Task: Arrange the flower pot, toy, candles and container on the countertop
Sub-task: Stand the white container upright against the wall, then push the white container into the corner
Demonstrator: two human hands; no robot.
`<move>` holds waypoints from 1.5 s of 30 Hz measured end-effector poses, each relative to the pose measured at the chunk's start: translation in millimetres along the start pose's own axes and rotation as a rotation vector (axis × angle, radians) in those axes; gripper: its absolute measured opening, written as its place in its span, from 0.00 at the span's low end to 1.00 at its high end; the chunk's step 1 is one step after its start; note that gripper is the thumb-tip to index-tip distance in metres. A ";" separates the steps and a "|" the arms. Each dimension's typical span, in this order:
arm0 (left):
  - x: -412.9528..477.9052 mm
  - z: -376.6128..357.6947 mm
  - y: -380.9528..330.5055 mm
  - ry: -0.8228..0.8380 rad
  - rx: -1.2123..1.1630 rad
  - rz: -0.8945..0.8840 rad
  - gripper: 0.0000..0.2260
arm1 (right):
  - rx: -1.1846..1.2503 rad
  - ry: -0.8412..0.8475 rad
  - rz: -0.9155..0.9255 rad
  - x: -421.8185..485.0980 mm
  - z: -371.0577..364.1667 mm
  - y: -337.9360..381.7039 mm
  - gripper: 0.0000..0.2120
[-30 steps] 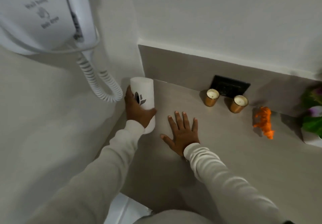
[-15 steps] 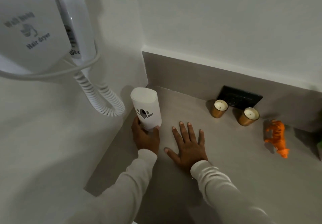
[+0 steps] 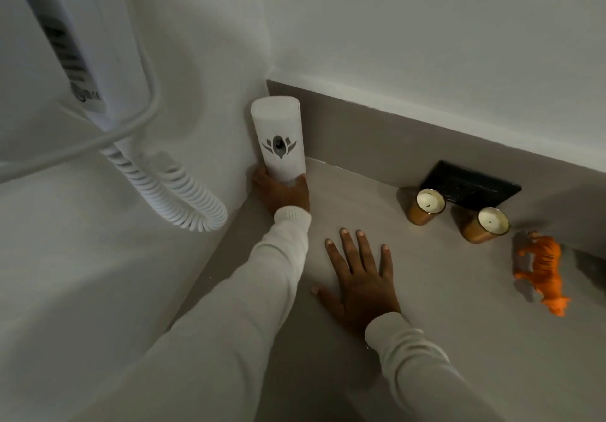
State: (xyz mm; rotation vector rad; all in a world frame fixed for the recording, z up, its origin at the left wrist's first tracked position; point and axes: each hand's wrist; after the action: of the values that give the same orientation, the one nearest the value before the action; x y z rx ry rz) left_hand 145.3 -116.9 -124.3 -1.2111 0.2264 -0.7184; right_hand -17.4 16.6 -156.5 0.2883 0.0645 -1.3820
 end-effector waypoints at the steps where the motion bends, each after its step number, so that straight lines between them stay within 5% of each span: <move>1: 4.9 -4.0 -2.2 -0.008 0.006 -0.001 0.30 | 0.006 -0.003 0.000 0.0 -1.5 0.0 0.40; 12: 18.8 -9.5 -6.4 0.124 0.156 0.058 0.39 | 0.066 -0.005 0.001 -1.9 -0.8 0.9 0.40; 15: -9.3 5.4 -17.6 0.196 0.109 0.062 0.30 | 0.169 -0.015 -0.029 -3.0 6.5 -0.9 0.38; 20: -97.5 19.4 -15.6 0.559 0.039 -0.252 0.24 | 1.019 -0.399 -0.527 -32.4 16.9 -32.1 0.19; 23: -135.7 15.5 -30.2 0.854 0.012 -0.370 0.29 | 1.170 -0.541 -0.852 -37.6 27.8 -66.2 0.19; 26: -148.8 -6.3 -48.7 0.875 -0.027 -0.333 0.31 | 1.235 -0.499 -1.015 -16.5 43.4 -95.6 0.26; 36: -144.9 -67.7 -65.7 0.756 -0.115 -0.369 0.26 | 1.093 -0.566 -0.907 31.8 52.1 -141.3 0.20; 45: -158.8 -44.1 -69.5 0.763 -0.054 -0.442 0.31 | 1.163 -0.601 -0.840 -19.8 62.9 -124.7 0.27</move>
State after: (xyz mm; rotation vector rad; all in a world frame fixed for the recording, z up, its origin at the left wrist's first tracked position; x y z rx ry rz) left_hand -25.3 -65.0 -110.2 -0.9952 0.6193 -1.5605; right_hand -150.4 0.7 -112.1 0.8491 -1.2808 -2.1681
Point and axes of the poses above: each hand's wrist, its own x-axis towards the middle knuckle, its own z-axis out of the back of the hand, y = z × x, and after that the axes turned 13 degrees about -z, right-handed
